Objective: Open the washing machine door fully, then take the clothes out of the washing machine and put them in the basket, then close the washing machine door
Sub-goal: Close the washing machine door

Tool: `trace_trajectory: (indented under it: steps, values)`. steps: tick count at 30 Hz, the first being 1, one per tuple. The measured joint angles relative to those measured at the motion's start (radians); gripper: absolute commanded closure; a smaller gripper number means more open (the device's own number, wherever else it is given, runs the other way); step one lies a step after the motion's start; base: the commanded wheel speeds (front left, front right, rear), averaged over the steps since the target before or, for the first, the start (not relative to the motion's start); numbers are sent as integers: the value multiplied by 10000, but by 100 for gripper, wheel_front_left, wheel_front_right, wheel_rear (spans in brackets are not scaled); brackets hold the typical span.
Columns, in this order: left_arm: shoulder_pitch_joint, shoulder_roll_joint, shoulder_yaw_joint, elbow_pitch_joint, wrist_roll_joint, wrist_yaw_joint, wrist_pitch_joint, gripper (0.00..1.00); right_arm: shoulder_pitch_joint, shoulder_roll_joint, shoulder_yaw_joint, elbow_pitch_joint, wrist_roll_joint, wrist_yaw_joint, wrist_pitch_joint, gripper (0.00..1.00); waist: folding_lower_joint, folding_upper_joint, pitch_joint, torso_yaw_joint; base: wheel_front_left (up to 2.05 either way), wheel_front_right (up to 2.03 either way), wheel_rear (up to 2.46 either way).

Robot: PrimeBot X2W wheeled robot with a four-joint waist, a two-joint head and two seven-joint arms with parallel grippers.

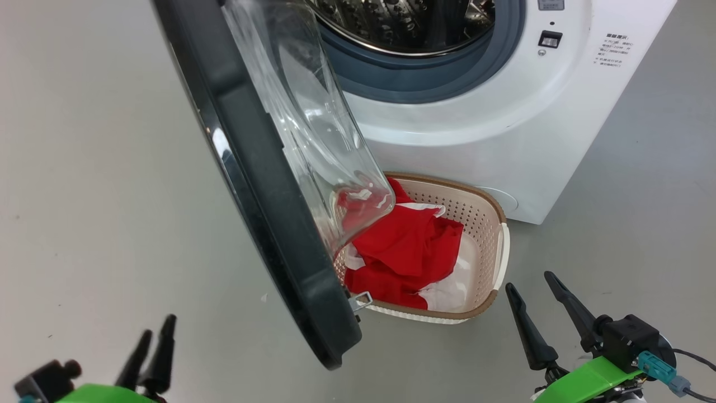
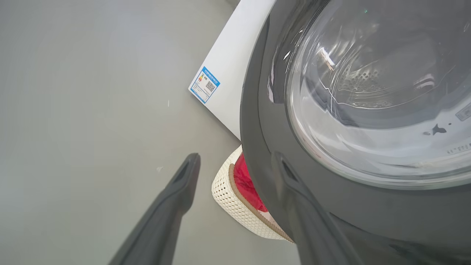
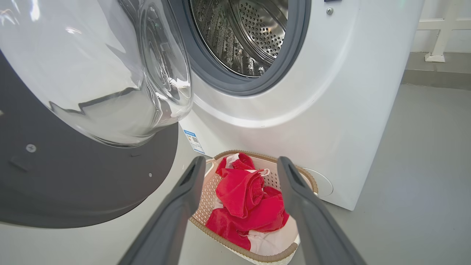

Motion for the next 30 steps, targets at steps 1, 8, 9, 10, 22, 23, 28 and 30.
trace_trajectory:
  steps: [1,8,9,10,22,23,28,30]
  values:
    - [-3,-100,290,31,339,0,0,0,0,2,-6,-2,0,0,0,0,0,-1,-4,4,0,0,0]
    - [20,-878,1789,35,2761,0,-2,0,0,-4,-35,-4,0,0,0,0,0,0,0,42,0,0,0]
    - [36,-1018,1967,4,3108,0,-2,0,0,-6,-36,-4,0,0,0,0,0,0,3,51,0,0,0]
    - [105,-1244,2314,-90,3929,-2,-2,0,0,-6,-38,-6,0,0,0,0,0,0,6,58,0,0,0]
    - [579,-2414,3743,-918,7624,-10,-2,0,-2,-29,-50,-10,0,0,0,0,0,0,5,64,0,0,0]
    - [639,-2499,3852,-976,7848,-10,-2,0,-2,-29,-50,-8,0,0,0,0,0,0,7,61,0,0,0]
    - [860,-2800,4197,-1329,8796,-10,-2,0,-2,-38,-54,-6,0,0,0,0,0,0,-16,55,0,0,0]
    - [909,-2913,4261,-1419,8924,-12,-2,0,-2,-40,-52,-2,0,0,0,0,0,0,-36,52,0,0,0]
